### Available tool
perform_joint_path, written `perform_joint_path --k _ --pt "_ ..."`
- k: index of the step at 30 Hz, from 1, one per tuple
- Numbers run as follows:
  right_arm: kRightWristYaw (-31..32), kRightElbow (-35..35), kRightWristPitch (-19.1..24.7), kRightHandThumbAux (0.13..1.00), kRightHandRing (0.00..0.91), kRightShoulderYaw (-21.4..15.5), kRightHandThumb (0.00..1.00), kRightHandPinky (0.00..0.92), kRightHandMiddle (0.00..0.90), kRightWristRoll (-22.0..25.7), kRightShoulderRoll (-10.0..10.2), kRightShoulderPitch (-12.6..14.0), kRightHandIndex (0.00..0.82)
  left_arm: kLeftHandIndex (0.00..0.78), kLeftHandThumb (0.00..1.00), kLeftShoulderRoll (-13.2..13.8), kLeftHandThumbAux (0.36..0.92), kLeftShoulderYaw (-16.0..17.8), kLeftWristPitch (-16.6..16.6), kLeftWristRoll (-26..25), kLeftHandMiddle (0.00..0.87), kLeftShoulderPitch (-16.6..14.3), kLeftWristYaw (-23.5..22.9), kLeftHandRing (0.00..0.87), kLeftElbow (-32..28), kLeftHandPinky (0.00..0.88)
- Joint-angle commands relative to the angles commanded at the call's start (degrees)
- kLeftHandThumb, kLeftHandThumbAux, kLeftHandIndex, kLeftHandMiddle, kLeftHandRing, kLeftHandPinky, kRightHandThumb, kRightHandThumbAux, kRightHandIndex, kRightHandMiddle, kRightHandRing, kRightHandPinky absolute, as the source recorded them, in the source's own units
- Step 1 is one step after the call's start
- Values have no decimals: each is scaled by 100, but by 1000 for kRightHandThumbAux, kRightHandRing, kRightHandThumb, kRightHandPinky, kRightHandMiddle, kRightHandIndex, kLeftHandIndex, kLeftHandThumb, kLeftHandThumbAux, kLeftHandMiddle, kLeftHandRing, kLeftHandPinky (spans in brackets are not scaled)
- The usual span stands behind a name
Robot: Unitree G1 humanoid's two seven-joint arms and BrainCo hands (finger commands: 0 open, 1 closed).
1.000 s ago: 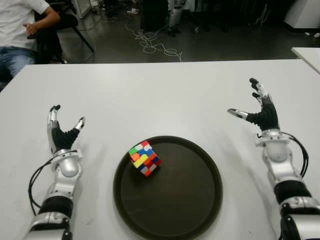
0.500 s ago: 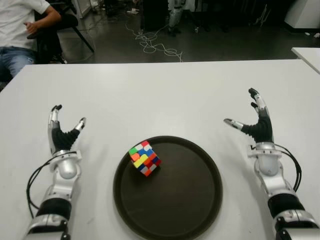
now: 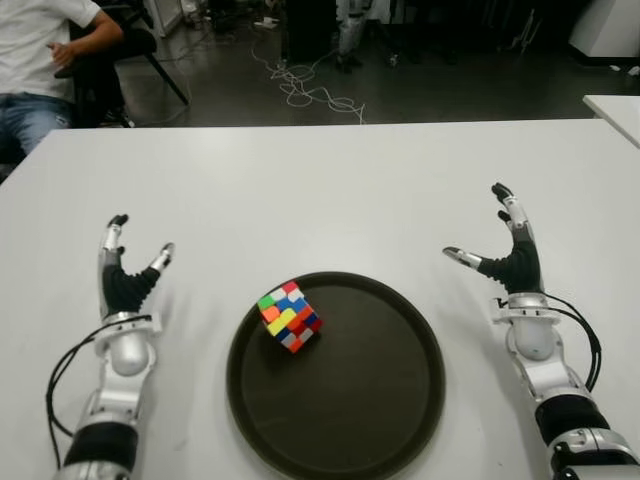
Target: Pick up the Rubik's Cube and put it in the plate
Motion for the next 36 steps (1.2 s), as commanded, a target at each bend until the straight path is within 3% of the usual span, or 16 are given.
perform_joint_path --k 11,18,36 --pt "237 -77 46 875 0 -107 0 0 0 286 42 54 0 0 0 9 647 57 156 -134 0 148 -420 0 -296 63" --pt "381 -134 122 874 0 -131 0 0 0 434 47 103 0 0 0 -12 663 76 187 -184 0 233 -570 0 -414 61" --pt "533 -291 53 855 0 -161 0 0 0 539 107 222 0 0 0 -110 658 117 55 -128 0 247 -390 0 -264 52"
